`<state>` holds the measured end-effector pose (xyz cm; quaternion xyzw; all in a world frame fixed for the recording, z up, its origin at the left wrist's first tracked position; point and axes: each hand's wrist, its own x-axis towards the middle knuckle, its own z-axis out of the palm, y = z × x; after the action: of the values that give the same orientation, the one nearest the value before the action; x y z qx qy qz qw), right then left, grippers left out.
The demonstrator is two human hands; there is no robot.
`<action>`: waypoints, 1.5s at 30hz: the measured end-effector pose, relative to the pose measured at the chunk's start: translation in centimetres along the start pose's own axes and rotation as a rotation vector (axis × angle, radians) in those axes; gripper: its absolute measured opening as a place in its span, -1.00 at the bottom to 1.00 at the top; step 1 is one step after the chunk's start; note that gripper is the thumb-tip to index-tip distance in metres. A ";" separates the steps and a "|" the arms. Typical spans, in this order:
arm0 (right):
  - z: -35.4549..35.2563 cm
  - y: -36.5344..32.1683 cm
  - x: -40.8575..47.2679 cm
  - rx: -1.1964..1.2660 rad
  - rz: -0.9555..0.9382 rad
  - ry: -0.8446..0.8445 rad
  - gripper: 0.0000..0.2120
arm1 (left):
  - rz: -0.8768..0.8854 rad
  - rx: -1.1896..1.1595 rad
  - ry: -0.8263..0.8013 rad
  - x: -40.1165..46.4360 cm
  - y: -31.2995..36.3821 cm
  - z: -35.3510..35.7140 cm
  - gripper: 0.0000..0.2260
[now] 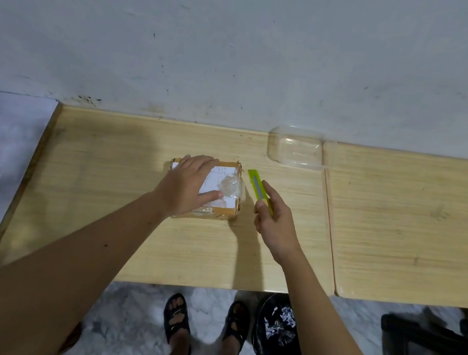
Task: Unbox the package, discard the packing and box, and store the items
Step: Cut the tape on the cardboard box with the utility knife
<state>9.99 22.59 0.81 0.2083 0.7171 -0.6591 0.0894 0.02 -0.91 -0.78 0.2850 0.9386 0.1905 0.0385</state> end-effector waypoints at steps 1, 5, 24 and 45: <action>0.1 0.2 -0.2 -0.043 -0.020 0.042 -0.59 | 0.006 0.008 0.013 0.0 0.0 0.2 -0.26; 0.5 0.0 -1.2 -0.177 -0.009 0.167 -0.68 | -0.001 0.029 0.026 0.0 -0.3 0.7 -0.25; 1.9 -4.6 -2.1 -0.768 -0.052 0.125 -0.62 | -0.109 -0.020 0.015 0.1 0.8 0.9 -0.27; 2.3 -3.0 -5.6 -0.719 -0.070 0.196 -0.59 | -0.232 0.019 0.041 0.9 1.9 1.0 -0.28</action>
<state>13.45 19.20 5.58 0.2011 0.9146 -0.3446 0.0654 0.43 1.40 -0.93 0.1709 0.9677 0.1816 0.0381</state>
